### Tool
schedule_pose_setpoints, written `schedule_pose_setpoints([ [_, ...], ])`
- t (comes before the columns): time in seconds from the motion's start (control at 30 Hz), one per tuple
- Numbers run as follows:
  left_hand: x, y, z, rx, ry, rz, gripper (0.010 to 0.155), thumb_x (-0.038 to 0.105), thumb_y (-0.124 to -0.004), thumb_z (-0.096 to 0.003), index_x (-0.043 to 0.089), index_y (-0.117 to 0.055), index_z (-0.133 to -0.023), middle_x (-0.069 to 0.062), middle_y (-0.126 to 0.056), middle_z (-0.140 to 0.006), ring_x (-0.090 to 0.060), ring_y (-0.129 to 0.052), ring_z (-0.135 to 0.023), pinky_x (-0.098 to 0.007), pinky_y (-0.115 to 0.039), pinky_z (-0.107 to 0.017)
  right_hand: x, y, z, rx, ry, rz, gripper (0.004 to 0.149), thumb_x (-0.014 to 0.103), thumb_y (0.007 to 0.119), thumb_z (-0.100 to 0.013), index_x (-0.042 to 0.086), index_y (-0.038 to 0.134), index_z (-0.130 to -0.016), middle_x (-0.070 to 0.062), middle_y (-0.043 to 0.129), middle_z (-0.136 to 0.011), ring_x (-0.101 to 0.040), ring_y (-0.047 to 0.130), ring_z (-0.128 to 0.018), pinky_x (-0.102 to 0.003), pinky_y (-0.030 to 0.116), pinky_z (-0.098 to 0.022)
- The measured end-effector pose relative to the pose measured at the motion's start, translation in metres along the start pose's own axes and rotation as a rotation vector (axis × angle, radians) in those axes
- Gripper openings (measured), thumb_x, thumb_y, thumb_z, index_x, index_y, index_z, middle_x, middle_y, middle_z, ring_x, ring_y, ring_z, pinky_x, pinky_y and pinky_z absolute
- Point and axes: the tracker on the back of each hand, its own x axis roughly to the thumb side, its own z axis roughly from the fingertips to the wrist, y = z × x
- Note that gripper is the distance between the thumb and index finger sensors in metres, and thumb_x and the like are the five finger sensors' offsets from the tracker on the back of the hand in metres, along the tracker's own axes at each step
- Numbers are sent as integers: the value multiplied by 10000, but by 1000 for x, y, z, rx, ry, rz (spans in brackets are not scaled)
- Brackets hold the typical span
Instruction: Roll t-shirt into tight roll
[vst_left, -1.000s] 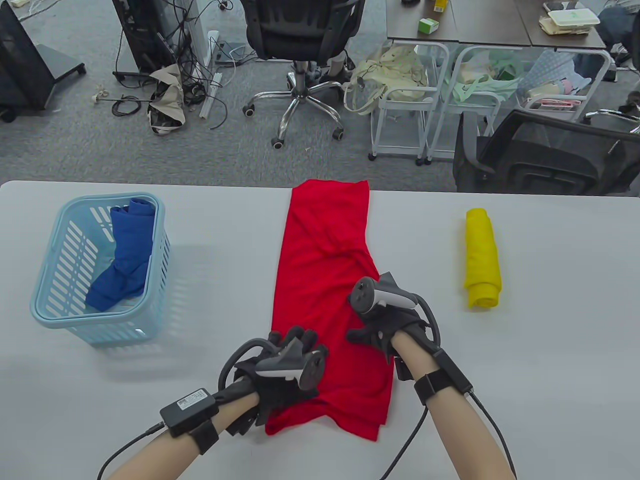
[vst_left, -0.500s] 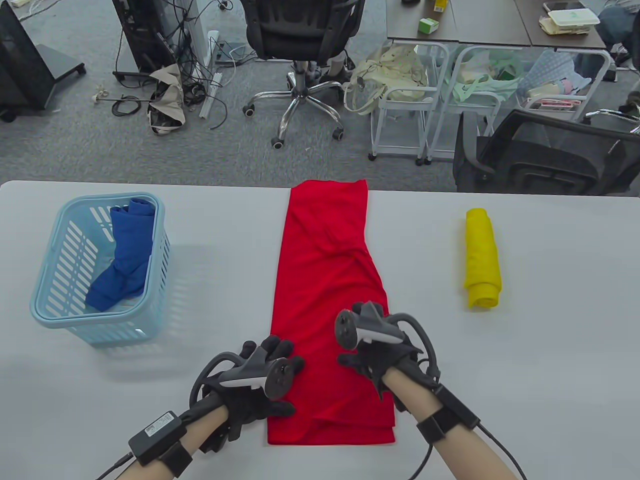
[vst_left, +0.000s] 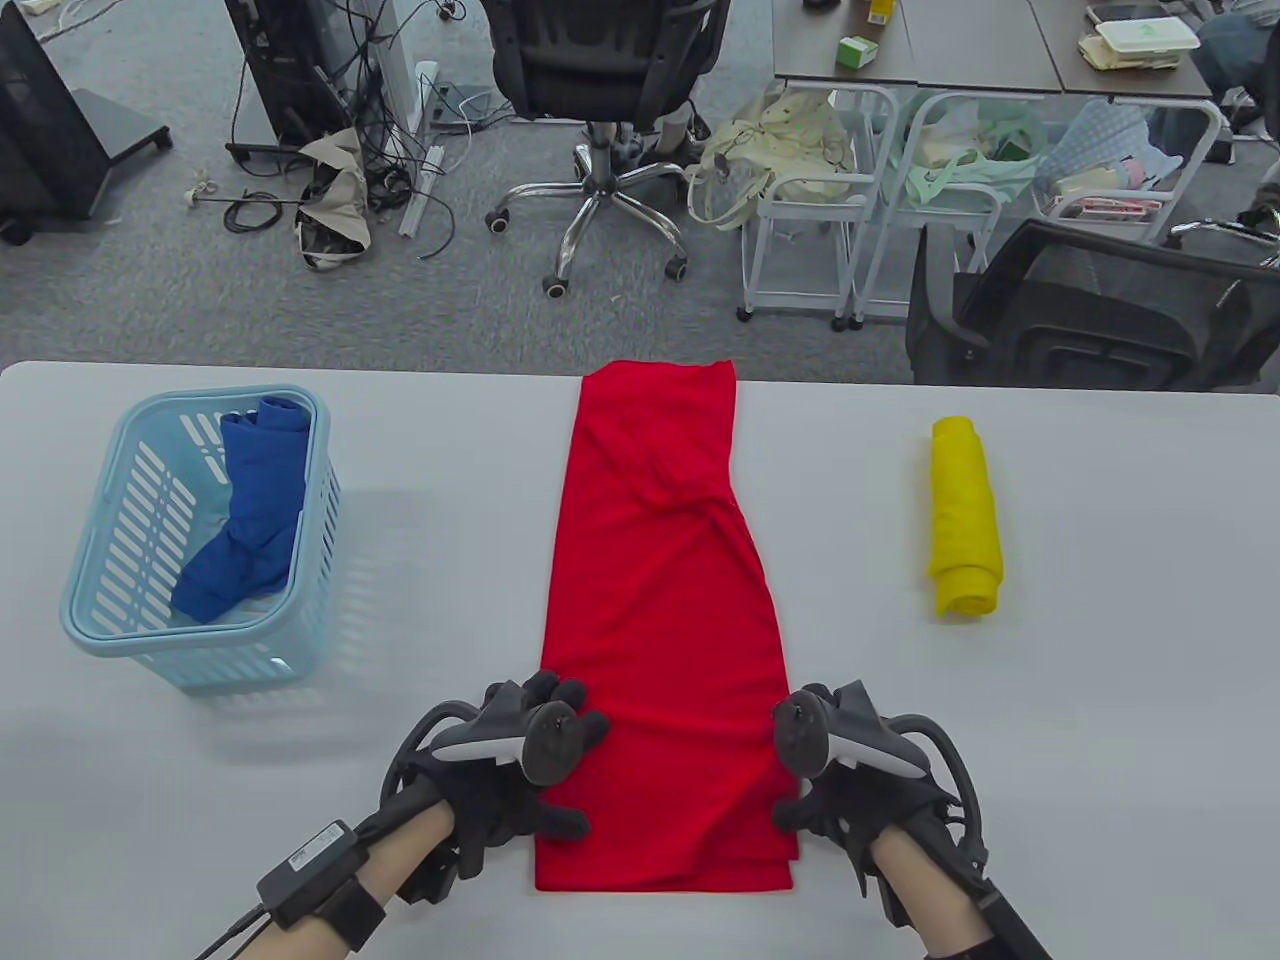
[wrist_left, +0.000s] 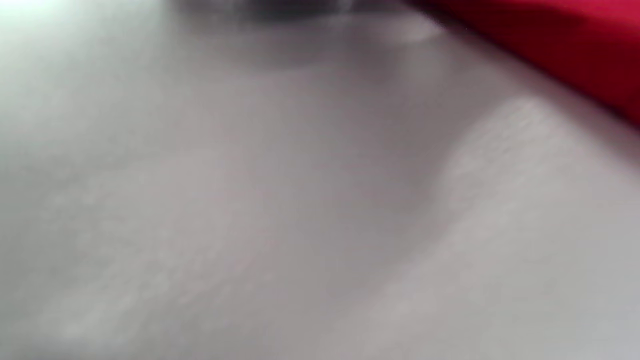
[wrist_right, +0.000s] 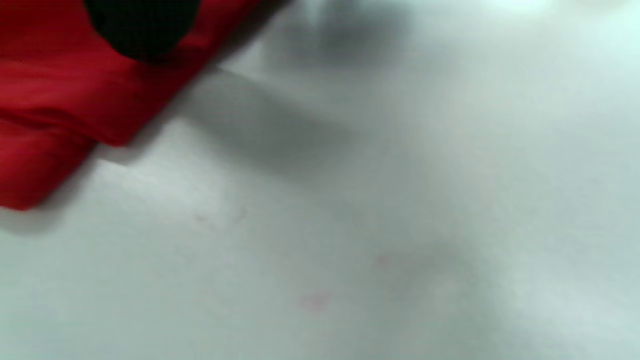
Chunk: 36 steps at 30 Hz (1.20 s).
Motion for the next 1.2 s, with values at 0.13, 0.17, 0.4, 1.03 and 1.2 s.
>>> schedule_pose_setpoints([
  [0.13,8,3,4,53,80,-62,880,753,-409,-419,367,-14,-1104,-49,84,-1183,-362,44,-1100,-644,-141,-787,20,-4,4,-60,-122,-36,846,610,503,-577,199,5,-1123,-184,-12,-1154,-497,43,-1073,-631,280,-740],
  [0.17,11,0,3,44,103,-105,885,753,-415,-417,369,10,-1092,-54,84,-1184,-367,37,-1102,-647,-153,-792,24,2,0,-41,-122,-18,846,612,496,-577,205,-11,-1118,-180,-31,-1151,-494,25,-1071,-634,265,-741],
  [0.4,2,-12,-2,25,104,-31,903,774,-389,-373,409,133,-1012,11,221,-1107,-308,131,-1069,-627,-77,-778,1,12,-3,33,-55,-10,913,537,708,-528,230,84,-1119,-146,21,-1149,-470,50,-1071,-627,272,-739],
  [1.03,2,-12,-2,35,98,-50,903,774,-378,-371,400,133,-1015,2,215,-1111,-320,121,-1070,-632,-84,-777,5,20,-10,74,-126,-47,950,593,652,-530,225,-18,-1094,-134,-94,-1112,-479,-52,-1036,-634,188,-730],
  [1.2,2,-11,-1,63,89,-76,897,770,-377,-377,395,112,-1029,-10,188,-1128,-328,95,-1085,-635,-110,-787,-6,17,-7,47,-109,-74,979,568,723,-509,219,31,-1108,-158,-47,-1128,-487,-12,-1049,-636,221,-736],
])
